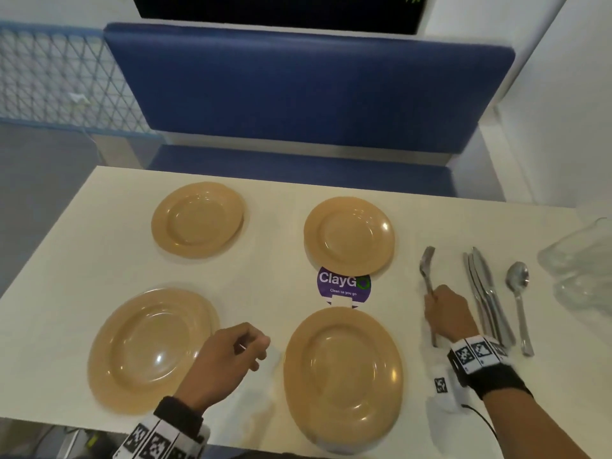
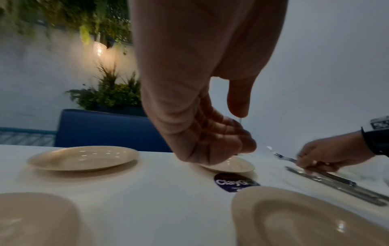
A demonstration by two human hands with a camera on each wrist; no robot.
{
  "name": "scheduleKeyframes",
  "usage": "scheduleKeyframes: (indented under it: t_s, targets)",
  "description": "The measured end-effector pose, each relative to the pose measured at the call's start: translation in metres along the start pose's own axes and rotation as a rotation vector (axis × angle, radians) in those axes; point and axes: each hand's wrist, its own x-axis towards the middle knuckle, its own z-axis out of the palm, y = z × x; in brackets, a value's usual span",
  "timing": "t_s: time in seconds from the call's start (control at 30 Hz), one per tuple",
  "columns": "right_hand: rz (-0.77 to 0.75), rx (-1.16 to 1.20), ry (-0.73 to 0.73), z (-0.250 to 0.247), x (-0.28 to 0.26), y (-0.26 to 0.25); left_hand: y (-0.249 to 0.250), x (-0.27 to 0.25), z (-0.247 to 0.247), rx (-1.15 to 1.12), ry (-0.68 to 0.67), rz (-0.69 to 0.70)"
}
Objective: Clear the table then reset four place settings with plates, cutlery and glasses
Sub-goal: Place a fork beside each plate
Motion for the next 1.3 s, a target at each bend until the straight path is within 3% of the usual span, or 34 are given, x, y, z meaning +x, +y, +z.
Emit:
scheduleKeyframes:
  t_s: [0.1,0.27,0.37,0.47,0.63,0.83,1.03,1.13,1.3]
  targets:
    - [-0.254,0.112,-0.065,0.003,-0.069,-0.041,0.022,0.011,0.013,-0.084,-0.113,0.061]
    - [-0.432,0.314,-0.130,0.029,-0.164,-0.108,0.047,0.025,0.035,-0.440,-0.280,-0.021]
    - [-0.416,0.372,-0.106,0.043,-0.187,-0.128,0.045,0.028,0.031,-0.632,-0.339,-0.100]
    - [-0.376,0.434,-0.048,0.053,-0.196,-0.135,0.037,0.029,0.020,-0.683,-0.382,-0.141]
    - [-0.232,0.567,-0.192,0.054,-0.202,-0.132,0.025,0.029,0.006,-0.650,-0.460,-0.087]
    - [-0.234,0.741,-0.344,0.043,-0.209,-0.132,0.029,0.028,-0.002,-0.449,-0.352,0.135]
    - [-0.399,0.573,-0.186,0.046,-0.202,-0.134,0.038,0.025,-0.012,-0.392,-0.261,0.183]
    - [-0.426,0.514,-0.164,0.049,-0.194,-0.127,0.033,0.022,-0.011,-0.411,-0.231,0.118]
    - [-0.338,0.419,-0.100,0.047,-0.174,-0.080,-0.009,0.029,-0.005,-0.384,-0.038,-0.088]
